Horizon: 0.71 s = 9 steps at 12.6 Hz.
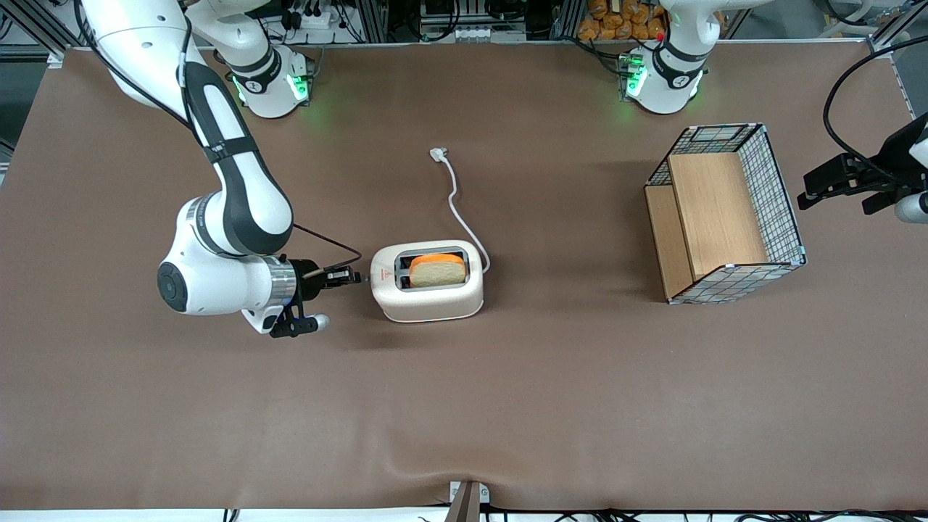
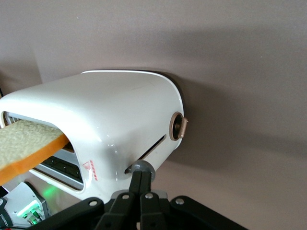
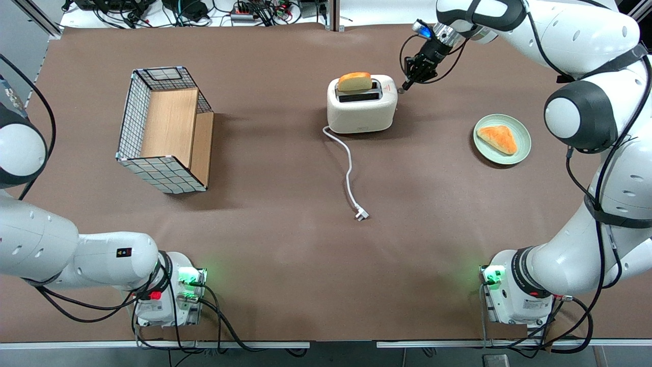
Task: Press toaster button with right arm
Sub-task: 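Push the toaster lever down with the closed right gripper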
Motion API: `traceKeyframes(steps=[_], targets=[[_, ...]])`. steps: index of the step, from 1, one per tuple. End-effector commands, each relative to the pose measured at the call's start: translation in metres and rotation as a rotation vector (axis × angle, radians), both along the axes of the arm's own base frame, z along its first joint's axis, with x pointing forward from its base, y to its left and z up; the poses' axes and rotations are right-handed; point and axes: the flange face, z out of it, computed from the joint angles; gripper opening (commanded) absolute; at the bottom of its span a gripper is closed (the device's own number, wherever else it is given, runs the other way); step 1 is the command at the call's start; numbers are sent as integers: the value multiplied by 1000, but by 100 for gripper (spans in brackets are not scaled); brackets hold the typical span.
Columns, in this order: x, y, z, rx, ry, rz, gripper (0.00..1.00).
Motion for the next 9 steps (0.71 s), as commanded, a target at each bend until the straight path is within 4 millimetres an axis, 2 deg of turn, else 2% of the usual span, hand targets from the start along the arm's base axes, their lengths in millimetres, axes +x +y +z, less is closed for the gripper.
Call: traceKeyframes(steps=[1,6,9], targets=[[0,3,-6,24,-15,-4,0],[2,3,-14,17,-27,-14,0],[3,6,-34,4,-28,-22,0]])
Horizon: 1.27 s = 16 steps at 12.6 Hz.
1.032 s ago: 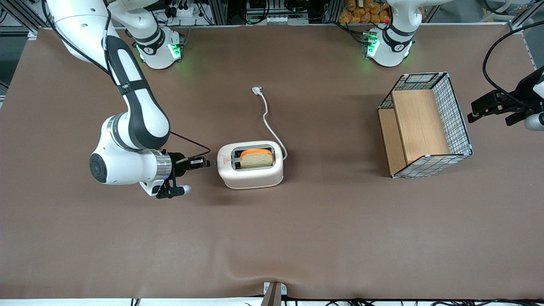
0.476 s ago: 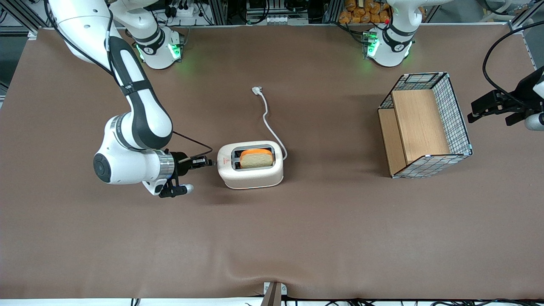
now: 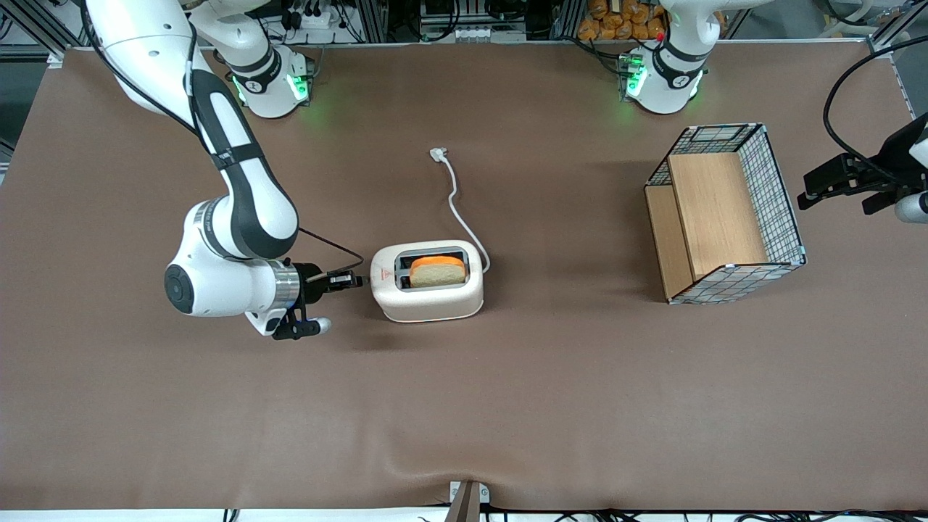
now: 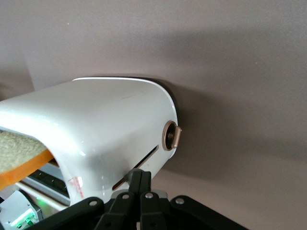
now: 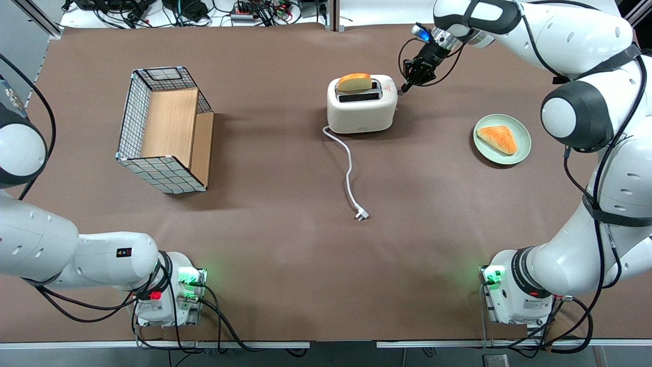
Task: Press toaster button with right arm
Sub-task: 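Push the toaster lever down with the closed right gripper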
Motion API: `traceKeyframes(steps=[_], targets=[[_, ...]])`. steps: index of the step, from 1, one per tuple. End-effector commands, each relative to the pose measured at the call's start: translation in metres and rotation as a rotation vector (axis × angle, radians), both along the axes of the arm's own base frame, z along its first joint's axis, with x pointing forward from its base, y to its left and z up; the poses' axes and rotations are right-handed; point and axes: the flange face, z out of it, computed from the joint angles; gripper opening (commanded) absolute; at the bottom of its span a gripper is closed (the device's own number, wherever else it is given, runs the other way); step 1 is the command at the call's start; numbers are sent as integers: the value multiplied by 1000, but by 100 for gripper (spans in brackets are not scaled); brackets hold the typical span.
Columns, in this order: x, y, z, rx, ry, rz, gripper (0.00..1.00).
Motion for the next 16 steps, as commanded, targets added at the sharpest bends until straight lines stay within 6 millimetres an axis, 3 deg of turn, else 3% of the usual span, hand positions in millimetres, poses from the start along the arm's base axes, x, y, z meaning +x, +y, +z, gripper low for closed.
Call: traceKeyframes(steps=[1,8,16], targets=[[2,5,-17,17,-24,0,0],[-6,1,-53,-3,-53,3,0],[-8,2,-66,-12,-69,5,0]])
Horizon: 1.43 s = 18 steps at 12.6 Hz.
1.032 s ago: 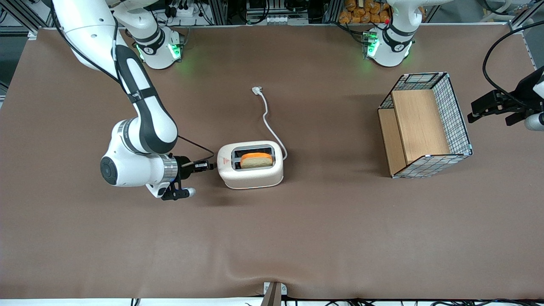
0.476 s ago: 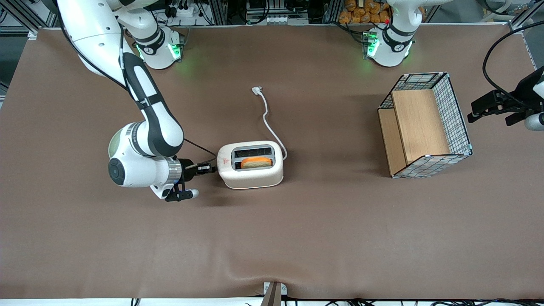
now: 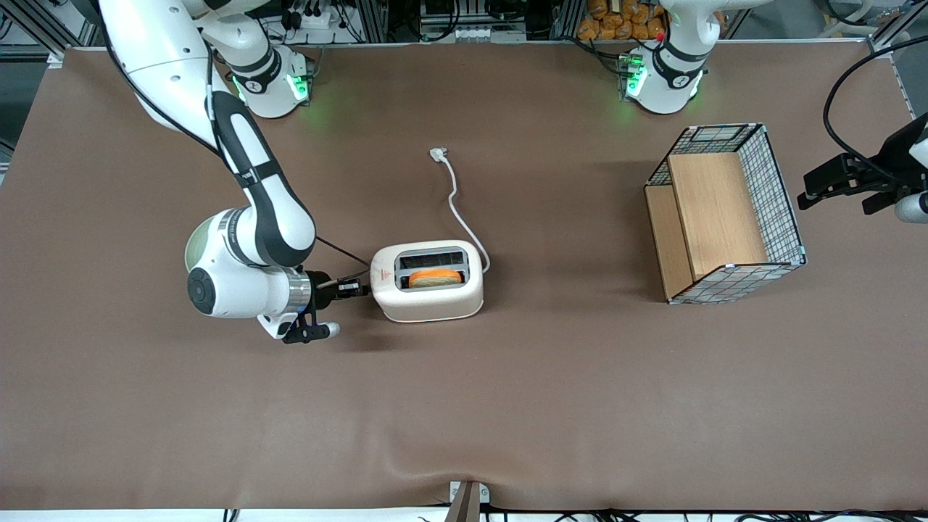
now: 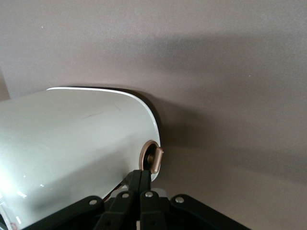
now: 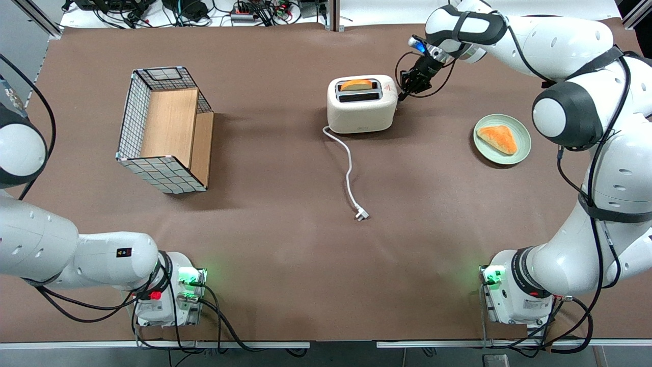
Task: Press toaster button with right arm
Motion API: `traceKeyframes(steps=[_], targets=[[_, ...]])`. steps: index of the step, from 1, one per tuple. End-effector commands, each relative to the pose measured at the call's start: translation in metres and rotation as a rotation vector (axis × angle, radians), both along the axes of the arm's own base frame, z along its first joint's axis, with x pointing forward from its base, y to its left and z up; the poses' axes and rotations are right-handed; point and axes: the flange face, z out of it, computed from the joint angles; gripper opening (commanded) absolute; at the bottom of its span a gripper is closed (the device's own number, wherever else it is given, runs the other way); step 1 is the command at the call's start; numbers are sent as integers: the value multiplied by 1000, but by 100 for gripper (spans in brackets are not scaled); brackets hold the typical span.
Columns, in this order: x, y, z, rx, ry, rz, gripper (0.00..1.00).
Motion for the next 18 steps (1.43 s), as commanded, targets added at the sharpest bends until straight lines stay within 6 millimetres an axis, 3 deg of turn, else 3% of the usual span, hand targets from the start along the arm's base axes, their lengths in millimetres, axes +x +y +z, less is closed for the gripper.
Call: traceKeyframes(steps=[1,11,18], targets=[[-5,1,-24,1,-26,6,0],[-9,0,-35,-9,-40,13,0],[-6,1,-24,4,-20,13,0]])
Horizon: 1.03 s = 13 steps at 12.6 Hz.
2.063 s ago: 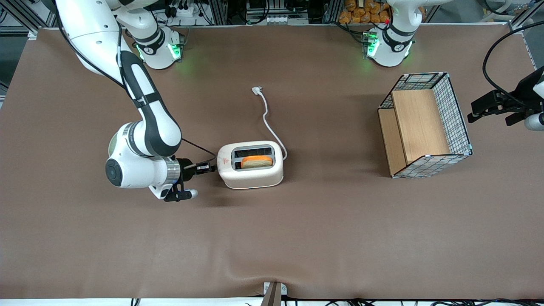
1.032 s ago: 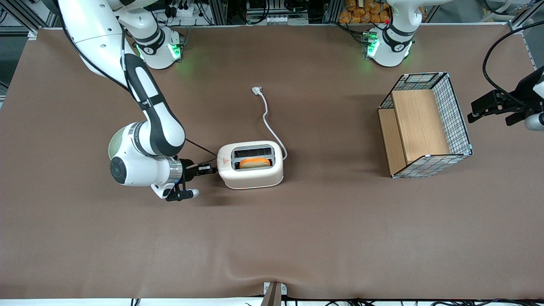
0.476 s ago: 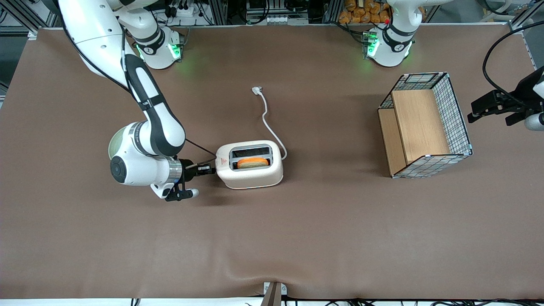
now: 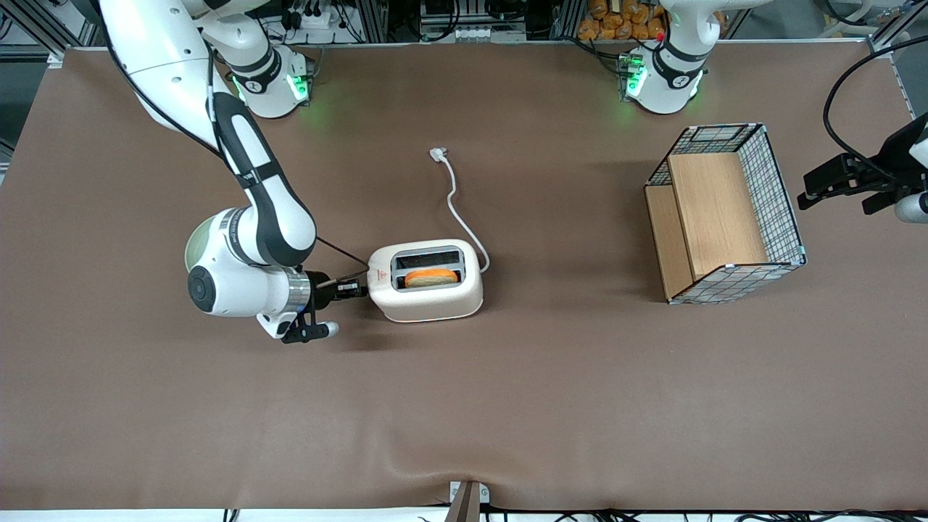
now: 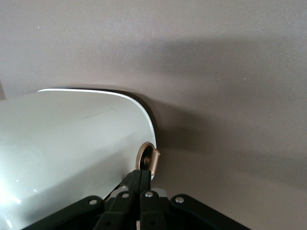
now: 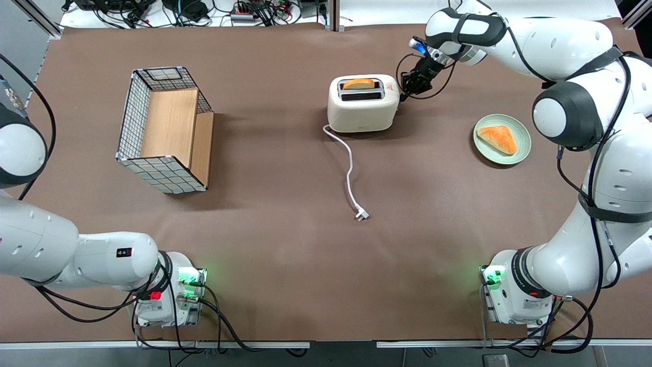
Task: Press toaster button with right arm
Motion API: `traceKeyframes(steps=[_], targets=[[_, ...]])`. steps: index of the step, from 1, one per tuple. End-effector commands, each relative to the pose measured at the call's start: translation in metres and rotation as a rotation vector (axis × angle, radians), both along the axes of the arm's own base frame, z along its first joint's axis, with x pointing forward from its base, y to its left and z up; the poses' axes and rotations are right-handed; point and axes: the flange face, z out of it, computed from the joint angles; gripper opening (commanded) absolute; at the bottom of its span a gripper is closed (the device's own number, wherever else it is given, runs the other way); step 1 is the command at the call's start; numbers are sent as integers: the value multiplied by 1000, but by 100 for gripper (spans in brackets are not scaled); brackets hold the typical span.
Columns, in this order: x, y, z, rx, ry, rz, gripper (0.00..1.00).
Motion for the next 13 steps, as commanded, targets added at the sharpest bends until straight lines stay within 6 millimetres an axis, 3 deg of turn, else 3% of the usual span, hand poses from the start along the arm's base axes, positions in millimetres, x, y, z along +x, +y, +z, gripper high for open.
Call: traceKeyframes(steps=[1,7,9,11,12,13], targets=[[-3,2,-17,10,-1,7,0],[7,2,10,36,23,9,0],[11,1,28,48,33,20,0],[20,-14,49,65,63,1,0],[27,-23,65,71,86,0,21],[32,-33,82,82,111,9,98]])
